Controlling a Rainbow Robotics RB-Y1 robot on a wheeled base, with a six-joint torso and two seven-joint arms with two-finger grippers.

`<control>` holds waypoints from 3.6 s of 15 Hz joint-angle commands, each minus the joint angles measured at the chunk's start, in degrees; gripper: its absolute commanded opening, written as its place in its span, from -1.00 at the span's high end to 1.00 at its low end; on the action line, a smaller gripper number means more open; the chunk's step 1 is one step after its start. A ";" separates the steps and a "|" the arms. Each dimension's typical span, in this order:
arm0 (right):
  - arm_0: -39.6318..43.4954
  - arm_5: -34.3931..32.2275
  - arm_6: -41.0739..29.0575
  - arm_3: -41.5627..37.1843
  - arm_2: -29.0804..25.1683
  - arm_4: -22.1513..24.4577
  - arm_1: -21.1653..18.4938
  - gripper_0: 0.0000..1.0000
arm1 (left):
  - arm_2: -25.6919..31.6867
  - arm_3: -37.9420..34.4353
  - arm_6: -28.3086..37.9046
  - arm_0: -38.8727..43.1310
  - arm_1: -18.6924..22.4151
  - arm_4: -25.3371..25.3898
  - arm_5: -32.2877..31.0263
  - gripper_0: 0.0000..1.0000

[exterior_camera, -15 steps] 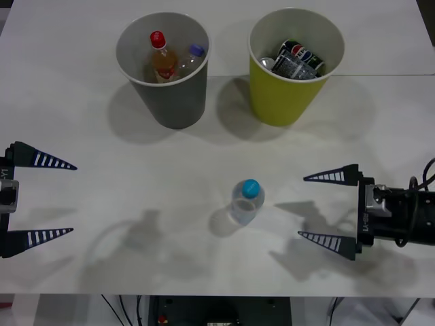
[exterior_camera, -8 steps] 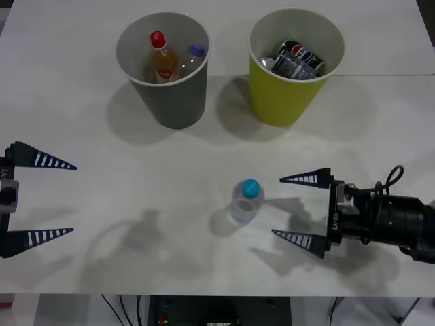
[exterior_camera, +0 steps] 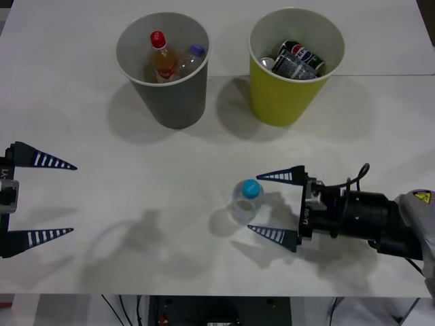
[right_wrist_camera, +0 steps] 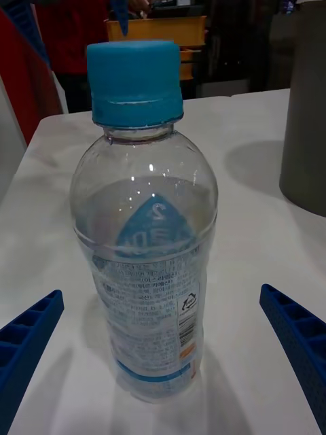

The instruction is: Put the can into the green bin and the plastic bottle into the gray bin

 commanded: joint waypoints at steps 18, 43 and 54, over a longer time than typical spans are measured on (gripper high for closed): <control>-1.34 4.06 0.20 0.02 4.98 0.00 1.80 1.00 | 0.00 0.00 0.00 0.00 0.00 0.00 0.00 -1.00; -1.78 11.35 -92.44 -48.23 4.89 24.52 -23.52 1.00 | 0.00 0.00 0.00 0.00 0.00 0.00 0.00 -1.00; -32.81 3.27 -97.19 -37.42 9.81 21.01 -24.13 1.00 | 0.00 0.00 0.00 0.00 0.00 0.00 0.00 -1.00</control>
